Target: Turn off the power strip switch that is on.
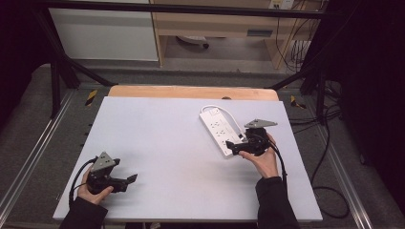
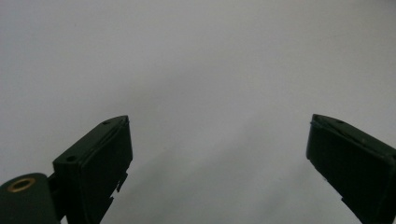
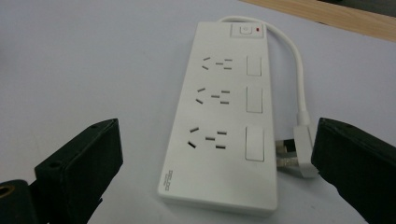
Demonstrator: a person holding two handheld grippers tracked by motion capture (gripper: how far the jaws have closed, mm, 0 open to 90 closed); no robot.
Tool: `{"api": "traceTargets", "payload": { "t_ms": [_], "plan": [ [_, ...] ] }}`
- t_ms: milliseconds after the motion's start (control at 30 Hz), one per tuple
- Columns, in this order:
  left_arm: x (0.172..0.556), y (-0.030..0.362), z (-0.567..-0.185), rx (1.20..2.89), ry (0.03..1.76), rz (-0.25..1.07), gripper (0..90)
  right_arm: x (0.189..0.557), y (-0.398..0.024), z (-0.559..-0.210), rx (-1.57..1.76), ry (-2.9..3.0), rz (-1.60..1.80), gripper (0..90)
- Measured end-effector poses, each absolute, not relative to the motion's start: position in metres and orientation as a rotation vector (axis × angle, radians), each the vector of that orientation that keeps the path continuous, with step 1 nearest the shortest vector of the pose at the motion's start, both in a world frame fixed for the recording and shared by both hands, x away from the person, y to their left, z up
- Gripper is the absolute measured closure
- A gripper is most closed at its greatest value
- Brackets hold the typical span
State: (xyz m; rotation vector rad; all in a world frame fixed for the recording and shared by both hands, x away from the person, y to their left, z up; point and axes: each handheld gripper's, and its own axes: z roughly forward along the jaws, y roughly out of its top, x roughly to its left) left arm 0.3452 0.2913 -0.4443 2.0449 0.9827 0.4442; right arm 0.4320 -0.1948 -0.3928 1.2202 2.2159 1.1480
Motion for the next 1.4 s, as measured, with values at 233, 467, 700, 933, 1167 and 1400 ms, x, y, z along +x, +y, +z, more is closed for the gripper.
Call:
{"api": "traceTargets", "payload": {
  "t_ms": [233, 467, 700, 933, 1167, 1400],
  "plan": [
    [0.345, 0.290, -0.445, 2.046, 0.984, 0.437, 6.3, 0.410, -0.202, -0.398, 1.172, 2.255, 1.159, 2.0],
    [0.345, 0.289, -0.446, 2.056, 0.981, 0.436, 5.5, 0.395, -0.212, -0.413, 1.189, 2.288, 1.133, 1.7],
    [0.345, 0.289, -0.446, 2.059, 0.978, 0.433, 5.6, 0.378, -0.227, -0.426, 1.190, 2.301, 1.124, 1.7],
    [0.345, 0.288, -0.446, 2.061, 0.978, 0.433, 5.7, 0.363, -0.243, -0.434, 1.175, 2.311, 1.134, 1.6],
    [0.345, 0.288, -0.446, 2.061, 0.975, 0.432, 5.8, 0.353, -0.259, -0.445, 1.192, 2.313, 1.148, 1.6],
    [0.344, 0.287, -0.446, 2.067, 0.970, 0.431, 5.9, 0.344, -0.270, -0.451, 1.220, 2.313, 1.169, 1.6]
  ]
}}
